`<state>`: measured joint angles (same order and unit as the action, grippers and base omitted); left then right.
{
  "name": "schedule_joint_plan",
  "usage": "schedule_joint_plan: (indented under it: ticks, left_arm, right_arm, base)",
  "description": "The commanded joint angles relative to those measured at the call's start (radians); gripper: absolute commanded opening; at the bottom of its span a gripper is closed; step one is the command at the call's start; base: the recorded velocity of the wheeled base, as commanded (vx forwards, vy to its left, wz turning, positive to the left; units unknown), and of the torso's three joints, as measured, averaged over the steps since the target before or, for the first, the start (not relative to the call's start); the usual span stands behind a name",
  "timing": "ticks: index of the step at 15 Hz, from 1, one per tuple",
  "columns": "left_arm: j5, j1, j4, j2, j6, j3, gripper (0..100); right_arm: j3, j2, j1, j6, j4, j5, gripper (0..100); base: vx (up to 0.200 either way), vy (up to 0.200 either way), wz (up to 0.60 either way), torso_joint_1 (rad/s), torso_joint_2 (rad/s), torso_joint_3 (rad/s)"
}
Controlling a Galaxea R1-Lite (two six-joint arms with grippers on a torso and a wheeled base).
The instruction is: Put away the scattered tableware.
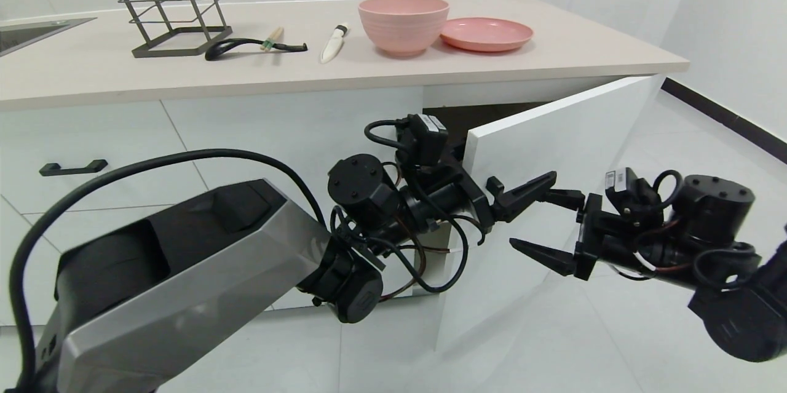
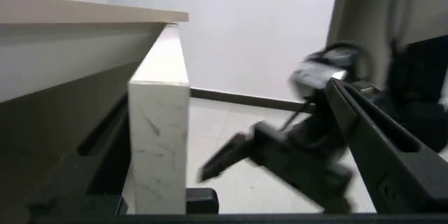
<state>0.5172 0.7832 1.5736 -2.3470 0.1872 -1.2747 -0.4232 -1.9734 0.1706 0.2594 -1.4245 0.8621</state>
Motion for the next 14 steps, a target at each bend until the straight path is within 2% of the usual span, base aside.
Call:
schedule_joint_plan:
  ticks: [1,4,8,12,14]
  left_arm:
    - [-0.048,-0.013,-0.007,0.000,-0.002,0.008,100]
    - [-0.068,-0.022,-0.004,-0.006,-0.002,0.047,100]
    - [-0.068,-0.039,-0.003,-0.020,-0.012,0.064,100]
    - [-0.068,0.002,-0.003,-0.021,-0.026,0.106,100]
    - [-0.068,0.044,-0.003,-0.008,-0.026,0.156,100]
  right_arm:
    - [0.155,0.208,-0.005,0.003,0.009,-0.017,100]
    - [0.250,0.366,-0.016,0.015,0.018,-0.032,100]
    - [0.265,0.528,-0.008,0.012,0.018,-0.087,100]
    - [0.254,0.663,-0.014,0.006,0.015,-0.127,100]
    - [0.218,0.714,-0.040,-0.009,0.018,-0.181,100]
  base:
    - [0.000,0.000,0.00,0.000,0.00,0.000]
    - [0.000,0.000,0.00,0.000,0.00,0.000]
    - [0.000,0.000,0.00,0.000,0.00,0.000]
    - [0.000,0.000,0.00,0.000,0.00,0.000]
    - [0.000,0.000,0.00,0.000,0.00,0.000]
